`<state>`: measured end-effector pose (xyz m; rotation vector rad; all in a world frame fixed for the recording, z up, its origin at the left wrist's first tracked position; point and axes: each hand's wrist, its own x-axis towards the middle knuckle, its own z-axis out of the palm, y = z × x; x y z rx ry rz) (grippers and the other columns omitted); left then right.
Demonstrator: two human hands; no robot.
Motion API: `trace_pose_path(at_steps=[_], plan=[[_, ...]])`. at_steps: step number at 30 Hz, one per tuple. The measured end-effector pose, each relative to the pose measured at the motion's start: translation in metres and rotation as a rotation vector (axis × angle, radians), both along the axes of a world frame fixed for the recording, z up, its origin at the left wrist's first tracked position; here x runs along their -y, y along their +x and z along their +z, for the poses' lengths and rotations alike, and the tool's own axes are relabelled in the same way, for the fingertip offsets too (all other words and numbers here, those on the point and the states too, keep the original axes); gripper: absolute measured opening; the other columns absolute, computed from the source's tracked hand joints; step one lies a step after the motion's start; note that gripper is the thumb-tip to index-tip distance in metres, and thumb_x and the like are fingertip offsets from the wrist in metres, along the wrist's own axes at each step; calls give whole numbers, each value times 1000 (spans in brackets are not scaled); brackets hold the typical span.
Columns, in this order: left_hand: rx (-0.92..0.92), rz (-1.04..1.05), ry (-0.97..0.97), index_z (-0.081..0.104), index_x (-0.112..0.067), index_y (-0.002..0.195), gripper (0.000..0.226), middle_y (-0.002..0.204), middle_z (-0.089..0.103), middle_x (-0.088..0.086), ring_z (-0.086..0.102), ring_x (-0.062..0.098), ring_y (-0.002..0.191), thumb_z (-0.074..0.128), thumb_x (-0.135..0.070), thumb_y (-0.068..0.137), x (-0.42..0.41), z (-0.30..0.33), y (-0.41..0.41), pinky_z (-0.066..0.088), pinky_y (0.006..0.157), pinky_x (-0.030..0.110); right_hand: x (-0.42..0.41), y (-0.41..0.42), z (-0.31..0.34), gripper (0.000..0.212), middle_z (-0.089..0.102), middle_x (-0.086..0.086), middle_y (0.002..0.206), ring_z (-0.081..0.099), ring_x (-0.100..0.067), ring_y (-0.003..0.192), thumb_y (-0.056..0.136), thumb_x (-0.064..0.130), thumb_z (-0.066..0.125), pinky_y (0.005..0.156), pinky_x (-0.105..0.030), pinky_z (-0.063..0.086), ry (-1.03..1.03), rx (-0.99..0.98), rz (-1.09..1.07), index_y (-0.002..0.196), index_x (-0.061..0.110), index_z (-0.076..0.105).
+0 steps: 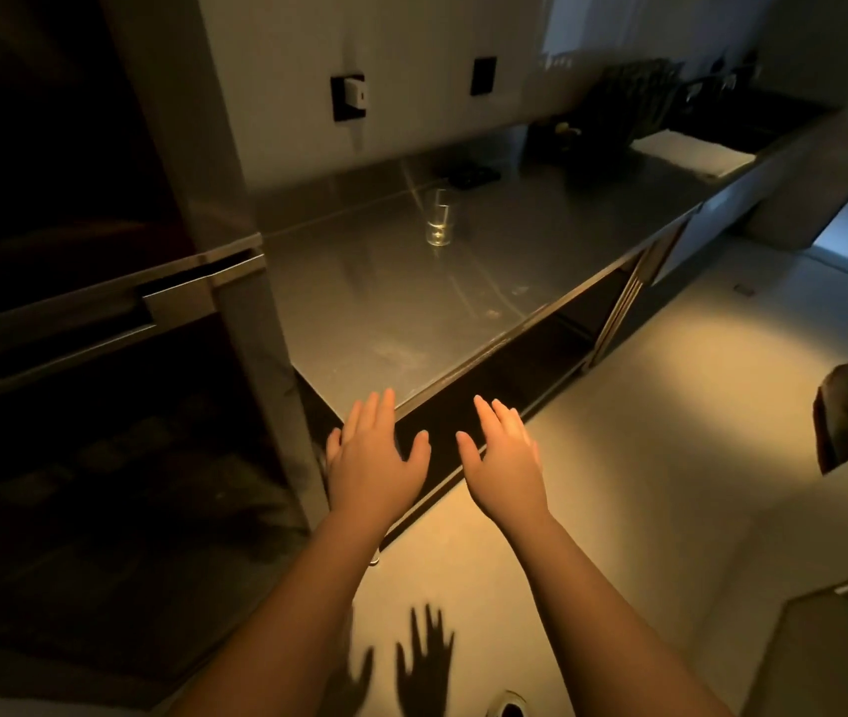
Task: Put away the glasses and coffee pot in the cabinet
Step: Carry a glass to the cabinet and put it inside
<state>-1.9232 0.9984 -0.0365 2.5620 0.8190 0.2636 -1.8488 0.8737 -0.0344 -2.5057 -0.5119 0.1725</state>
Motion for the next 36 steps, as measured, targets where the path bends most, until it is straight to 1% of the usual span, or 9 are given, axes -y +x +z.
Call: trace_pose_path(at_steps=[7,11,14,19,24,28,33,36], plan=[[33,58,35,26,-22,151,67,155,32,-2,24,18,145,39,-54,94,23,-2,92,24,115,47,16,96,-1,54,24,4,157,12,-18,147,99,42,41,119,-48,14,34,-44,76,149,33,26],[68,107,34,27,-21,151,66,155,34,0,22,18,145,41,-51,94,36,0,144,21,116,44,25,151,1,53,24,3,158,12,-17,147,99,41,42,120,-47,12,39,-53,138,149,33,26],[70,145,20,25,-23,151,66,155,32,0,21,19,146,41,-51,94,40,1,175,19,117,44,29,187,1,54,25,3,157,13,-18,147,99,40,43,119,-46,14,51,-49,148,149,32,26],[53,170,8,24,-23,152,68,156,32,0,22,19,145,40,-53,93,31,-5,218,22,116,47,24,234,-6,54,25,3,157,15,-18,147,99,39,44,118,-46,19,52,-56,177,149,32,25],[50,201,-8,22,-23,152,69,157,29,1,20,19,146,41,-53,93,13,-12,258,20,117,45,2,278,-17,54,25,1,157,15,-18,146,99,37,45,118,-46,20,85,-71,206,149,32,25],[80,234,-20,23,-21,152,70,156,31,2,23,20,145,42,-52,92,-16,-20,299,22,116,46,-26,320,-25,55,23,0,157,14,-18,147,99,37,44,118,-46,22,88,-59,258,149,32,23],[123,258,-55,21,-21,152,71,157,27,1,18,19,147,43,-51,92,-61,-23,363,19,117,46,-75,387,-26,56,24,-1,157,14,-19,147,99,36,44,118,-43,20,73,-30,306,150,30,22],[136,282,-78,20,-22,153,72,158,27,0,17,18,147,44,-52,92,-91,-23,398,20,117,46,-111,426,-21,56,25,-1,157,17,-19,146,99,35,44,118,-41,22,71,-31,324,150,29,22]])
